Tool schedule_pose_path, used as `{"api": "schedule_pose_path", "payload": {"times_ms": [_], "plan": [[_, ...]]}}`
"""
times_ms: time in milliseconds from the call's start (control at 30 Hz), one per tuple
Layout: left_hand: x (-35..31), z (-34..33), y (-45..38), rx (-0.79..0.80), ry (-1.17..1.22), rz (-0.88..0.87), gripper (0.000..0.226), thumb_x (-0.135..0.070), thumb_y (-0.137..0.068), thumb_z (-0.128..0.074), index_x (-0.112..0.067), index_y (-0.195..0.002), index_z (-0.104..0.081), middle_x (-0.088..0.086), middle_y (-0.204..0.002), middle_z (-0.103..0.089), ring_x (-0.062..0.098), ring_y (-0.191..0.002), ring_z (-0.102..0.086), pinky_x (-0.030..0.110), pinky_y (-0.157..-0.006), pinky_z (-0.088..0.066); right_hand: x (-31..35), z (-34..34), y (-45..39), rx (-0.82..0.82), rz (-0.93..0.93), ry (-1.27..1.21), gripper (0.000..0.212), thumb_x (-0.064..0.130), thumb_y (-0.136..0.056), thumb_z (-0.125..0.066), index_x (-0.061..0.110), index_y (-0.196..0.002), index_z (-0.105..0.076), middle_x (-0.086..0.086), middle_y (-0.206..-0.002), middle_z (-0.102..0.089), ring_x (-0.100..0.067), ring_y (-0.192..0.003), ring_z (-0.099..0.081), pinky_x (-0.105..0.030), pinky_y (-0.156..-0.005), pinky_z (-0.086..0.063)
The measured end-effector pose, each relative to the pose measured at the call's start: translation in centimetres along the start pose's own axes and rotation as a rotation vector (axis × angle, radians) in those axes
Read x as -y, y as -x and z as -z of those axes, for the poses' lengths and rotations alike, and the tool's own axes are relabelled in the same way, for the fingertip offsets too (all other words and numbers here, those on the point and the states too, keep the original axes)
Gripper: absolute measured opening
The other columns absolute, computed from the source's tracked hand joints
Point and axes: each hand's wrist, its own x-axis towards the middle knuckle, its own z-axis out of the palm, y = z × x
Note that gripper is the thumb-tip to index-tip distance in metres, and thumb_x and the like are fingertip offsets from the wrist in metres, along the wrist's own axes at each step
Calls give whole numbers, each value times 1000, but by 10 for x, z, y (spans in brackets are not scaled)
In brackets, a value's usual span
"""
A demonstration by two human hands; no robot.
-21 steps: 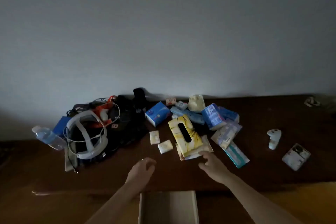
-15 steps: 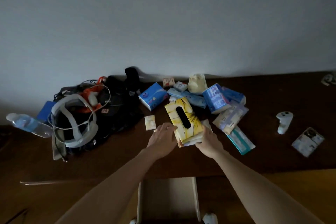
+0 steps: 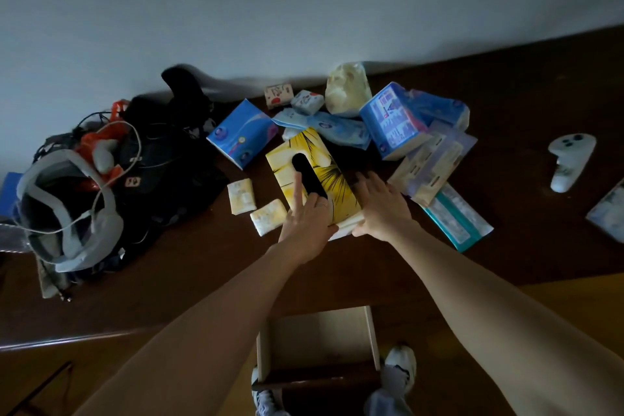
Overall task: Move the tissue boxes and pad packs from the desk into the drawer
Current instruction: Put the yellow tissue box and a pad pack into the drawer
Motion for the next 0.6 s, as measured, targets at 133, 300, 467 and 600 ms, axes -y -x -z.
{"api": "schedule_pose_path", "payload": {"times_ms": [133, 300, 467, 600], "plan": [[2, 2, 11, -21, 12, -2, 57, -40, -94, -68, -3, -133, -48, 11, -151, -39, 29, -149, 33, 50, -110, -45, 8, 8, 0, -41, -1, 81, 100, 61, -60, -88, 14, -136, -42, -6, -139, -52, -29, -130, -46, -42, -107, -39], [21, 19, 69, -34, -2, -173, 53, -49, -87, -72, -14, -124, -60, 0, -144, -52, 18, -155, 19, 41, -110, -44, 27, -15, 65, -77, -232, -205, 95, 57, -66, -84, 12, -136, -38, -7, -125, -63, -28, -114, -62, -43, -99, -46], [40, 15, 156, 40, -57, -425, 64, -67, -83, -63, -17, -124, -66, -3, -141, -56, 19, -154, -8, 52, -125, -14, 39, -50, 153, 97, -442, -668, 81, 59, -73, -80, 19, -131, -40, 4, -105, -65, -14, -83, -69, -33, -70, -61], [61, -12, 211, 105, -214, -644, 69, -74, -83, -53, -19, -122, -67, 0, -135, -61, 24, -144, -34, 55, -122, -15, 54, -73, 209, 76, -727, -841, 92, 57, -67, -84, 16, -136, -37, -2, -111, -63, -24, -93, -68, -44, -78, -62]]}}
